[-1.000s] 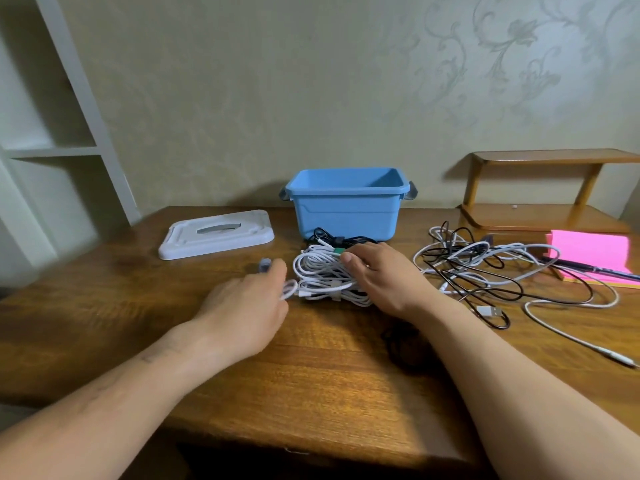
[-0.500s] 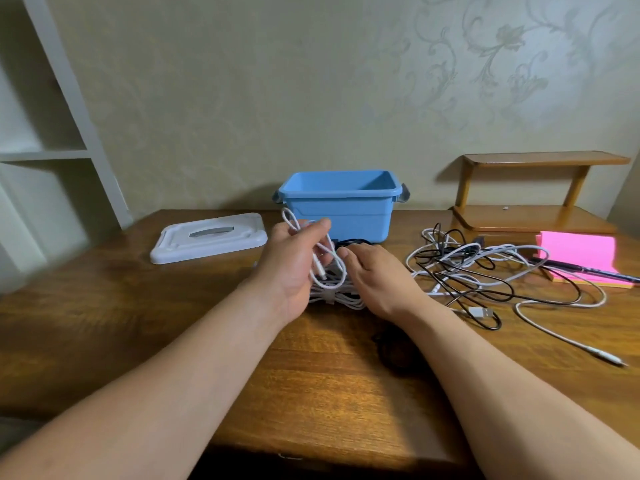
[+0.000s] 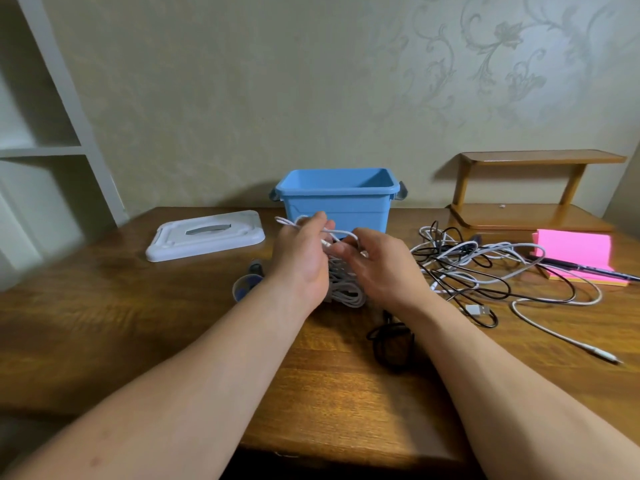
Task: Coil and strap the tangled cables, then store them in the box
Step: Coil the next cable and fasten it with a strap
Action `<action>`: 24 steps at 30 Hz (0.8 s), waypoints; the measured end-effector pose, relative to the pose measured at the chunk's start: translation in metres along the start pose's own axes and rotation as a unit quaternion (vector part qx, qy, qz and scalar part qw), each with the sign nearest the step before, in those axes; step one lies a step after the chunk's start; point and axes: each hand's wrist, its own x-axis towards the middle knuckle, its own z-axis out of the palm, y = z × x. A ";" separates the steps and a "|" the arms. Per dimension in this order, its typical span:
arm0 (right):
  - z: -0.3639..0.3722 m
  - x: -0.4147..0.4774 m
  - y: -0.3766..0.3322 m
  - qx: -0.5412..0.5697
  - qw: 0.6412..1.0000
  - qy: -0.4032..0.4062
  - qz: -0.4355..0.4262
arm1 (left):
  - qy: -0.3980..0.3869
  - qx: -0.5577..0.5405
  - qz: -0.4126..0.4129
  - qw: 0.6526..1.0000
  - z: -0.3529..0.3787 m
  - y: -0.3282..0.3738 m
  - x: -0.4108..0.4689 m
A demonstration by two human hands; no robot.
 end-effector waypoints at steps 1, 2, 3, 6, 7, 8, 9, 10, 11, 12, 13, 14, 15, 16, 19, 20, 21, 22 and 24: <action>-0.001 0.002 0.002 -0.007 1.000 0.004 0.000 | 0.005 0.075 0.061 0.995 -0.005 0.001 0.000; -0.002 0.003 0.004 -0.020 1.000 0.005 -0.007 | 0.016 0.178 0.145 0.973 -0.011 0.004 -0.001; -0.004 0.004 0.006 -0.038 0.999 0.002 -0.021 | 0.023 0.285 0.234 0.929 -0.021 0.011 -0.002; -0.004 0.006 0.009 -0.100 0.993 -0.013 -0.057 | -0.130 0.559 0.406 0.711 -0.044 0.033 0.004; -0.003 0.007 0.009 -0.117 0.991 -0.016 -0.065 | -0.208 0.643 0.399 0.620 -0.045 0.039 0.005; -0.002 0.008 0.010 -0.130 0.989 -0.019 -0.067 | -0.263 0.709 0.370 0.540 -0.044 0.040 0.007; -0.002 0.008 0.010 -0.140 0.988 -0.024 -0.064 | -0.290 0.751 0.340 0.487 -0.041 0.039 0.009; -0.002 0.009 0.011 -0.142 0.988 -0.028 -0.060 | -0.302 0.775 0.318 0.455 -0.039 0.037 0.013; -0.003 0.008 0.012 -0.140 0.988 -0.032 -0.054 | -0.306 0.788 0.305 0.439 -0.036 0.035 0.018; -0.004 0.007 0.012 -0.133 0.989 -0.035 -0.048 | -0.308 0.798 0.293 0.426 -0.033 0.034 0.023; -0.004 0.005 0.013 -0.128 0.990 -0.037 -0.042 | -0.312 0.809 0.282 0.410 -0.029 0.033 0.028; -0.005 0.004 0.013 -0.124 0.991 -0.040 -0.037 | -0.319 0.822 0.263 0.392 -0.026 0.033 0.032; -0.006 0.002 0.013 -0.115 0.992 -0.043 -0.032 | -0.326 0.828 0.245 0.384 -0.022 0.033 0.035; -0.008 0.000 0.012 -0.094 0.994 -0.046 -0.025 | -0.332 0.833 0.228 0.380 -0.019 0.034 0.039; -0.012 -0.003 0.011 0.019 0.999 -0.022 0.032 | -0.338 0.845 0.214 0.355 -0.011 0.034 0.042; -0.014 -0.002 0.013 0.042 0.998 0.000 0.052 | -0.341 0.843 0.220 0.353 -0.012 0.033 0.044; -0.016 -0.001 0.015 0.059 0.996 0.024 0.065 | -0.346 0.837 0.231 0.355 -0.014 0.031 0.046; -0.017 -0.001 0.017 0.073 0.994 0.042 0.074 | -0.352 0.829 0.243 0.361 -0.017 0.030 0.047; -0.018 0.000 0.017 0.091 0.990 0.061 0.087 | -0.363 0.802 0.263 0.395 -0.024 0.031 0.051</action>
